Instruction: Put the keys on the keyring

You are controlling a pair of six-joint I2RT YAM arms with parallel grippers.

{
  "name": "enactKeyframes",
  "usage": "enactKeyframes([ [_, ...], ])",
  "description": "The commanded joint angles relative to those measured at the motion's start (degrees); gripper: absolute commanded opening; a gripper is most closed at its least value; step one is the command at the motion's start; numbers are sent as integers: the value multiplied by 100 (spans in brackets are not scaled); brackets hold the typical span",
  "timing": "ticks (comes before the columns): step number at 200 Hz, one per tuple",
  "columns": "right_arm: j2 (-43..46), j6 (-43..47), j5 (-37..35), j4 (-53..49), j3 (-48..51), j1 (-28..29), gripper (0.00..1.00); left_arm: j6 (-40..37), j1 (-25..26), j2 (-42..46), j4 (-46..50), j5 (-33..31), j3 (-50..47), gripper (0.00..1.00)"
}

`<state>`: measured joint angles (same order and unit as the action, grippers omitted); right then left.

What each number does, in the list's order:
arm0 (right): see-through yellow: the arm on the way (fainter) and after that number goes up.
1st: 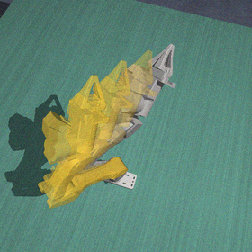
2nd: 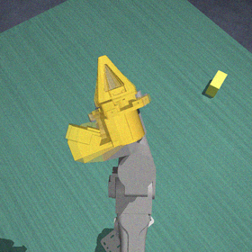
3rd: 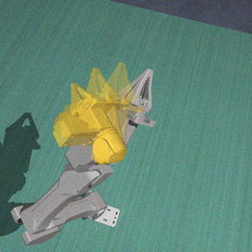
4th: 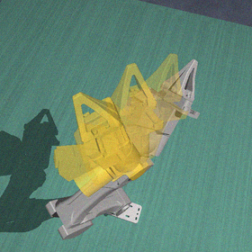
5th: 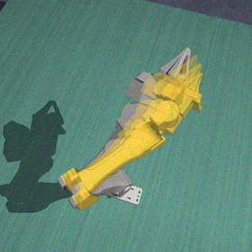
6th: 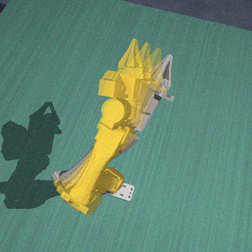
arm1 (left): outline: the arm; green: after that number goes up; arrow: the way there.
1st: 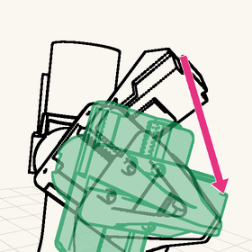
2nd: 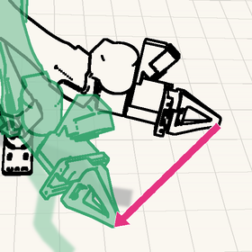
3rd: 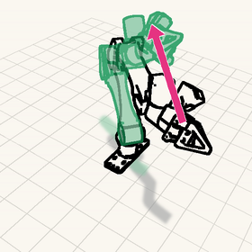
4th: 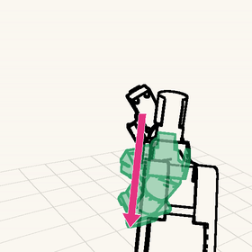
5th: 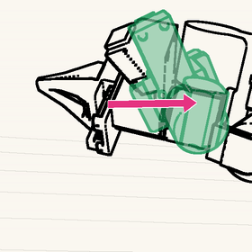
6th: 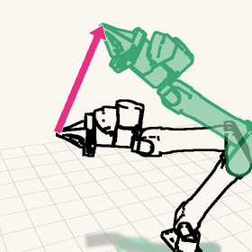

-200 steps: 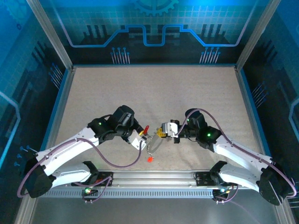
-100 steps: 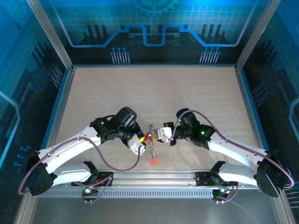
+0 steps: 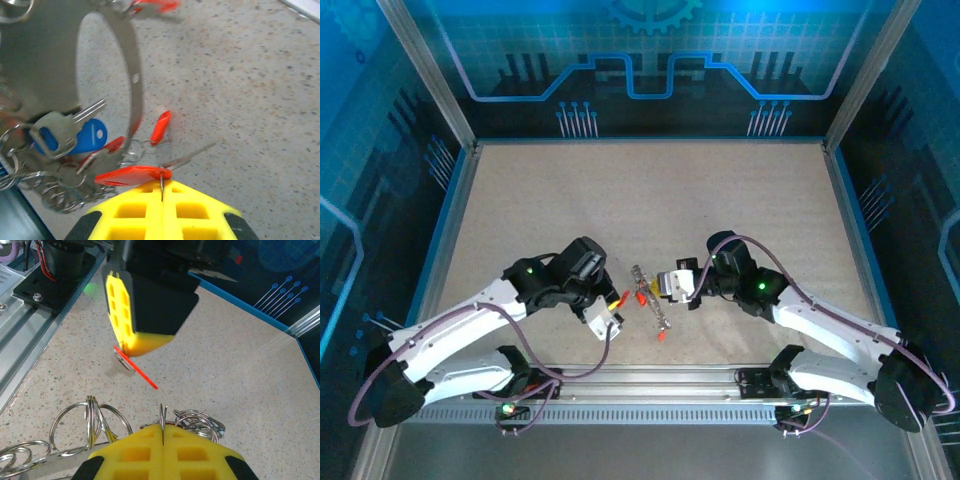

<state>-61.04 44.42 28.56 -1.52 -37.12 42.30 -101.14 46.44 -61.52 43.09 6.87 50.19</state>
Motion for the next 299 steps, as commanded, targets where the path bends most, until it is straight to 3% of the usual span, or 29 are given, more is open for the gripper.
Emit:
enactKeyframes([
  [1,-86,-56,136,165,-90,-19,0,-297,202,92,525,-71,43,0],
  [67,-420,66,324,230,-217,462,0,-132,480,-196,131,161,166,0],
  [133,-321,102,283,-78,-76,822,0,815,342,-136,-681,615,197,0],
  [184,-142,182,365,-322,12,849,0,526,290,-104,-346,239,284,0],
  [227,-21,78,388,-134,83,824,0,729,270,-140,-264,409,420,0],
  [260,-34,-297,170,391,299,828,0,1779,272,-252,-809,336,430,0],
  [299,189,-723,1,1097,680,756,0,2632,270,-265,-1020,882,499,0],
])
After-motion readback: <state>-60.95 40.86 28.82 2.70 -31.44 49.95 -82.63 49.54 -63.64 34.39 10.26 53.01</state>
